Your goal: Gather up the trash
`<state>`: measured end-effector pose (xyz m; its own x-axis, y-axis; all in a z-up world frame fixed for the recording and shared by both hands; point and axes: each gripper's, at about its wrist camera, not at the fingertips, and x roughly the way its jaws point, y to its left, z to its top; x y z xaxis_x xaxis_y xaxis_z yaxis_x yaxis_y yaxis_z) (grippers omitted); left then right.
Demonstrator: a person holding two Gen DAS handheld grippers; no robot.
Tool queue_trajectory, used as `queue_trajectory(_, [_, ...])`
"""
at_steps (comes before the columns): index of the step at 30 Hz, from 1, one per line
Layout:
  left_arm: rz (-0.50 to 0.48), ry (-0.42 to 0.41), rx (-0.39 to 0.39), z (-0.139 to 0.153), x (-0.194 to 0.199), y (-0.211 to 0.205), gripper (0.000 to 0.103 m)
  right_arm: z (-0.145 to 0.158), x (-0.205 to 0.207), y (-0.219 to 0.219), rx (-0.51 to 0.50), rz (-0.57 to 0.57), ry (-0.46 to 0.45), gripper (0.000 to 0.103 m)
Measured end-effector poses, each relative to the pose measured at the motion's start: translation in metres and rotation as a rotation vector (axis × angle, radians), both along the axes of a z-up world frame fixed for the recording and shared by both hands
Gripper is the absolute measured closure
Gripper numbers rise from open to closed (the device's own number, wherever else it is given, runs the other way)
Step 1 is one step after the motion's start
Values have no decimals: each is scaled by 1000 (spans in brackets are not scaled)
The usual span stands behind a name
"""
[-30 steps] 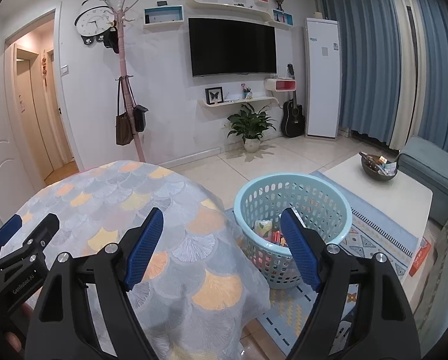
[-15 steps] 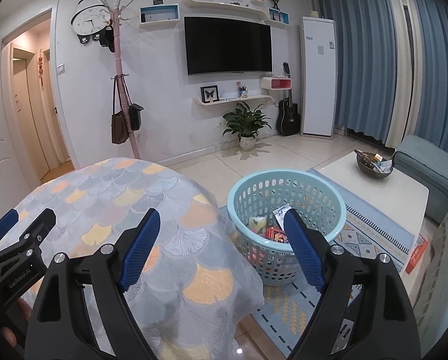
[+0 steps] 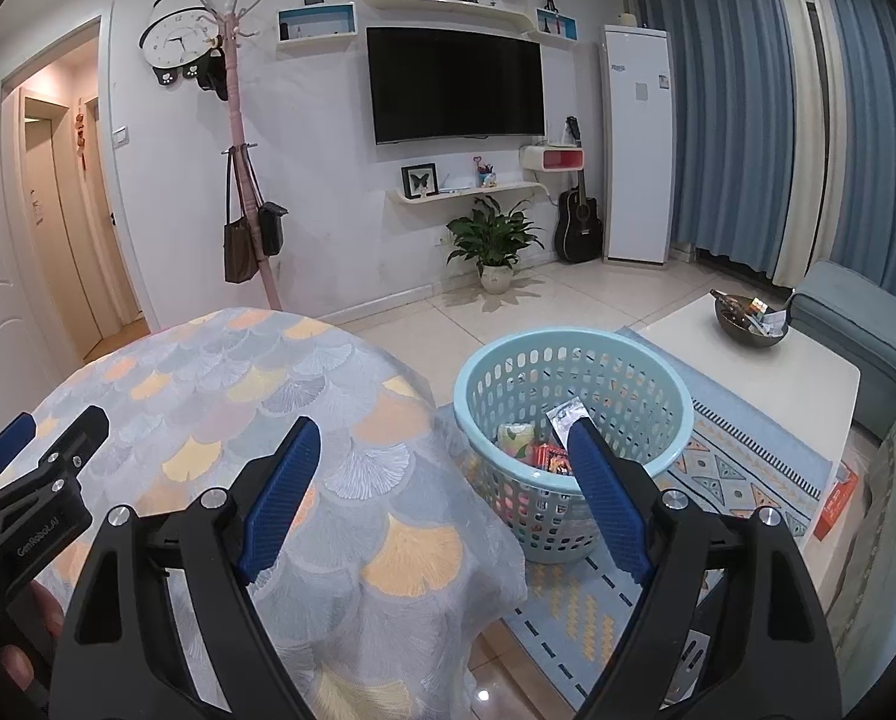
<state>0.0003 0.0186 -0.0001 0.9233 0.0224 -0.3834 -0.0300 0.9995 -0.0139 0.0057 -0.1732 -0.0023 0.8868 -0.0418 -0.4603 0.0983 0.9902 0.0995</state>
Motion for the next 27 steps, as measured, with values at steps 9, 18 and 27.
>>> queue_trajectory(9, [-3, 4, 6, 1, -1, -4, 7, -1, -1, 1, -21, -6, -2, 23])
queue_trajectory(18, [-7, 8, 4, 2, -2, -7, 7, -2, -1, 3, -37, -13, -5, 23])
queue_trajectory(27, [-7, 9, 3, 2, -3, -8, 7, -3, -1, 2, -31, -21, -2, 23])
